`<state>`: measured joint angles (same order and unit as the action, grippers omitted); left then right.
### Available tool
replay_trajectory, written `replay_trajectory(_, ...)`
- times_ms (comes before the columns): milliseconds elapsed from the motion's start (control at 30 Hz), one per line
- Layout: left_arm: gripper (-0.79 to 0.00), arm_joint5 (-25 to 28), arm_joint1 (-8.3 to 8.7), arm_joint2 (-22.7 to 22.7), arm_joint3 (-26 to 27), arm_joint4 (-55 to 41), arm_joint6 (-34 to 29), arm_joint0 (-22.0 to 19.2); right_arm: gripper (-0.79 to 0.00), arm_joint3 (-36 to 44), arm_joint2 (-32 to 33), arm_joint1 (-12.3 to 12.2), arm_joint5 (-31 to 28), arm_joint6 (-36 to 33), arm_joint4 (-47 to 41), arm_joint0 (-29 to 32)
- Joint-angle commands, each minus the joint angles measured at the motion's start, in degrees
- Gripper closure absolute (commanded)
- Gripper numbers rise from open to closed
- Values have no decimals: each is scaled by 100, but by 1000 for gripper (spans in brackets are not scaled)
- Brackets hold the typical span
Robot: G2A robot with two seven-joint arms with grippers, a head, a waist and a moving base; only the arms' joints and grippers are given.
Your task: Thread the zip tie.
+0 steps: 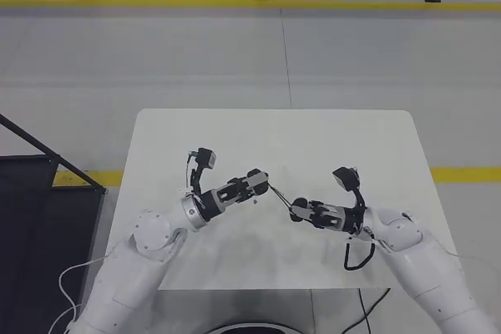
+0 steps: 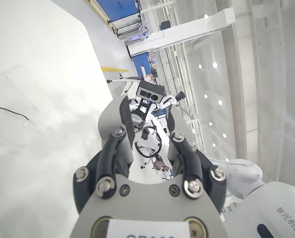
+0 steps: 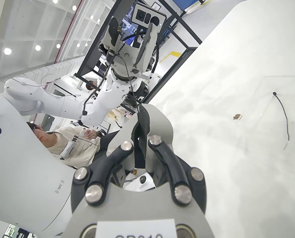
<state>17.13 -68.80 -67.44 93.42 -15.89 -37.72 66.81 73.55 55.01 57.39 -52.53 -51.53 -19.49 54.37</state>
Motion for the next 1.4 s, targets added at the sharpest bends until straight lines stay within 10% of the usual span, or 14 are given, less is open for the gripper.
replay_trajectory(0,-329,22,-1,-10,-36,-59,-45,-28,0,-11,-10,7,29,8,6,-9)
replay_trajectory(433,-302,47,-5,3,-111,-27,-147,-82,0,-86,-41,47,110,-50,-105,-61)
replay_trajectory(767,-172,56,-13,50,-124,-22,-220,-119,0,-107,-20,60,94,-101,-145,-52)
replay_trajectory(900,0,46,-14,54,-136,-52,-250,-129,0,-104,-12,63,95,-112,-147,-44)
replay_trajectory(1367,0,123,-8,-33,-208,-77,-207,-116,0,-44,-34,67,141,-163,-505,-14)
